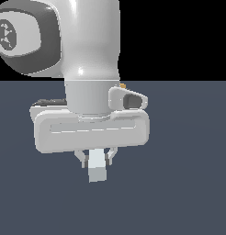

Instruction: Insert the peg into the horizontal hole in a box.

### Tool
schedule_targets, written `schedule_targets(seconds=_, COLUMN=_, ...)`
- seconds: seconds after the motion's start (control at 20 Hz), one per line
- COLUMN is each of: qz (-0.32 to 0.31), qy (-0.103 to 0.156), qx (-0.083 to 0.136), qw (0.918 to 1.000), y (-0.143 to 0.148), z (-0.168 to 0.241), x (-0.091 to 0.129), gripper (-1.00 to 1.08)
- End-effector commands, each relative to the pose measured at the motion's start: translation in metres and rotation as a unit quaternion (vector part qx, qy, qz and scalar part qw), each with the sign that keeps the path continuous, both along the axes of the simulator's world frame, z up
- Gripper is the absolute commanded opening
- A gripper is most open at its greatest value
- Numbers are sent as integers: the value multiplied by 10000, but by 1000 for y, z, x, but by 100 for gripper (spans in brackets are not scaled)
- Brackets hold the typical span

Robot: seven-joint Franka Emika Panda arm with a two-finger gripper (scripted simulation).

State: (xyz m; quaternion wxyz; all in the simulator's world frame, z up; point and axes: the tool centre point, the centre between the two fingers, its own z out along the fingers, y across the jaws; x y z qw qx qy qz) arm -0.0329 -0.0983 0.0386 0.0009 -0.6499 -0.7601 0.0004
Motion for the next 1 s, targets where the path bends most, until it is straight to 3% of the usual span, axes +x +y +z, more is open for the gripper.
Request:
schedule_targets(seconds=0.0, qz=-12, qy=-9, qx=-2, qw=10000, y=33, z=4, x=2, gripper=-100)
schedule_targets(seconds=0.5, qz=-43, qy=-9, qx=-3, qw=10000, y=149, z=16, x=14, gripper=-100)
schedule_targets(seconds=0.95, qz=-58, qy=-9, qx=-3, qw=10000, y=199, z=21, x=21, gripper=-100)
